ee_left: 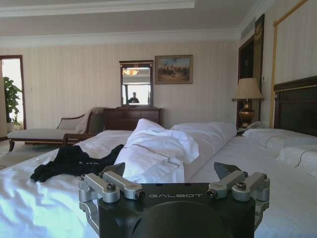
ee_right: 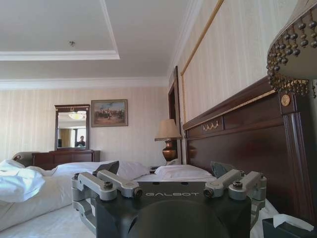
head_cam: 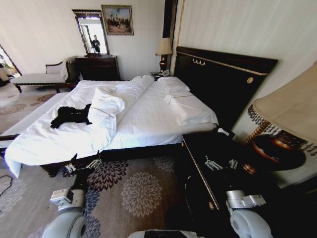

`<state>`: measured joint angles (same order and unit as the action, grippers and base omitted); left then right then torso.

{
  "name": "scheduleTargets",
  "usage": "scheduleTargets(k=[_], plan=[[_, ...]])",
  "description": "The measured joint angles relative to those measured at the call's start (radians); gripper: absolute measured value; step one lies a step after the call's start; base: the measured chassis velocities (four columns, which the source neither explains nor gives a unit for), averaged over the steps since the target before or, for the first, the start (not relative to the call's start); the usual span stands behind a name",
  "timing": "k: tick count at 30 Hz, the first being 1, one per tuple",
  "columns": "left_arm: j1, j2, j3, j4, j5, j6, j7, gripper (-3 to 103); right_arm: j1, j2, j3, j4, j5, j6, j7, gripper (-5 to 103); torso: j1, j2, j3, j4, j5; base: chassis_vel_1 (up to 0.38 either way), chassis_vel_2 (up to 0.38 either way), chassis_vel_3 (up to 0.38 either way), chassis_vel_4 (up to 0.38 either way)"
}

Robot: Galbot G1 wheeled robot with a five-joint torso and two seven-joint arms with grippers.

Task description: Fold the clothes on the bed.

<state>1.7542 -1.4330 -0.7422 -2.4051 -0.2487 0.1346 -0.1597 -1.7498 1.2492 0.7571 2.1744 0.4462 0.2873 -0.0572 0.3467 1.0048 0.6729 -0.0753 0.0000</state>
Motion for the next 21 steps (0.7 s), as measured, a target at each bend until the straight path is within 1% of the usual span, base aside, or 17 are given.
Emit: scheduleTargets(k=[14,21], plan=[[-0.006,-0.002,0.001,0.005,-0.003,0.000,0.002,100,0.003,0.000,-0.002,-0.007,0.000,0.000,0.000,100,0.000,0.000,0.000,0.0000,-0.0001,-0.090,0.102,0.080,-0.094],[-0.008,-0.003,0.003,0.008,-0.004,-0.001,0.003,100,0.004,0.000,-0.001,-0.009,0.000,0.001,-0.001,100,0.000,0.000,0.000,-0.0001,0.0000,-0.113,0.115,0.125,-0.110]])
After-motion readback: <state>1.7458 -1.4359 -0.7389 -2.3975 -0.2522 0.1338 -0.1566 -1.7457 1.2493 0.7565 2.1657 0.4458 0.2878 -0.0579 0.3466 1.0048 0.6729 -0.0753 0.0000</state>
